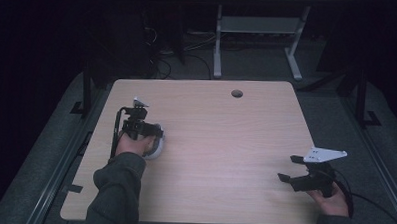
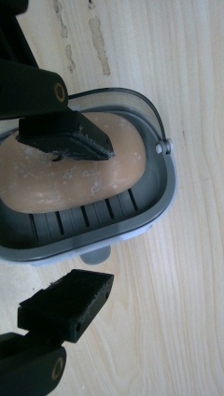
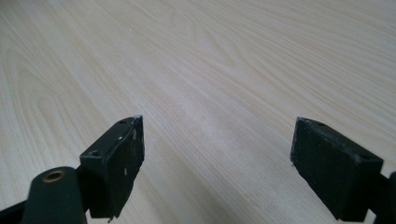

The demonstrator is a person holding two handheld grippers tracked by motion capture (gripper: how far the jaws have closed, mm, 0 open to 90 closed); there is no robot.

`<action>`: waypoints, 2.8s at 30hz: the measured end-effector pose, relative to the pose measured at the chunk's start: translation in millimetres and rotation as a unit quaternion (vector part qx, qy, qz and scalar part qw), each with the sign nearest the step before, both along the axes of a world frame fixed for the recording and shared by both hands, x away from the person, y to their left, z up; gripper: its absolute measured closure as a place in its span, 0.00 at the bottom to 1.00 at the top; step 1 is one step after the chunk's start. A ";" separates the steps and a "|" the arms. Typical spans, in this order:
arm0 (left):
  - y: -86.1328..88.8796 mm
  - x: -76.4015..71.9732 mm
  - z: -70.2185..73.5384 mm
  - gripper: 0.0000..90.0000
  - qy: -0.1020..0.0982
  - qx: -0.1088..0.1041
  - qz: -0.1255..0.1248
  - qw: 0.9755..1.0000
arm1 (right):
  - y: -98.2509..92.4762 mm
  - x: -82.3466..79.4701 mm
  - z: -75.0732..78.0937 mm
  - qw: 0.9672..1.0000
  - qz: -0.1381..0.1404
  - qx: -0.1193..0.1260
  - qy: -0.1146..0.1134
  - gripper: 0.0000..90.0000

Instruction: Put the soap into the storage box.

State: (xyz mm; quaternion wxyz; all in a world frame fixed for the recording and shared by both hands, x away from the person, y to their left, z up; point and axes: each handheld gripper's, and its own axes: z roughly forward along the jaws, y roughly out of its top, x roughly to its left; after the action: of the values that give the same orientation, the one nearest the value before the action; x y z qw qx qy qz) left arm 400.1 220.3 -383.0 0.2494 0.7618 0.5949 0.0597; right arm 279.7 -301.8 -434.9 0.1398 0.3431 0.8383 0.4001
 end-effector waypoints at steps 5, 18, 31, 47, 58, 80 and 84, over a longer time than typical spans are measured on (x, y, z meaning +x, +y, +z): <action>3.4 -2.6 3.8 0.36 -0.006 -0.014 0.003 1.000 | 0.3 0.1 -0.2 1.000 -0.001 -0.002 0.002 0.19; 6.2 -7.5 11.0 0.35 -0.018 -0.053 -0.008 0.998 | 0.6 0.9 -1.6 1.000 -0.004 -0.001 0.004 0.19; 9.1 -12.0 17.0 0.33 -0.030 -0.099 -0.020 0.994 | -0.2 1.6 -2.2 1.000 -0.002 -0.002 0.005 0.19; 18.6 -21.1 23.2 0.29 -0.047 -0.174 -0.051 0.982 | -0.2 1.6 -2.1 1.000 -0.002 -0.004 0.006 0.19; 20.3 -25.2 27.9 0.28 -0.056 -0.211 -0.068 0.974 | 0.4 1.5 -2.2 1.000 -0.005 -0.005 0.007 0.18; 19.4 -37.4 28.4 0.26 -0.068 -0.244 -0.116 0.961 | 2.7 1.9 -2.7 1.000 -0.009 -0.014 0.009 0.18; 19.2 -40.0 28.3 0.26 -0.070 -0.244 -0.119 0.960 | 3.1 2.1 -2.9 1.000 -0.010 -0.015 0.010 0.18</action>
State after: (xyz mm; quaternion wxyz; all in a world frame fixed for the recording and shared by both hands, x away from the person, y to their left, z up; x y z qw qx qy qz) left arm 360.1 239.5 -354.7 0.4739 0.7369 0.4777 -0.0645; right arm 281.9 -298.6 -437.8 0.1405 0.3528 0.8420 0.3831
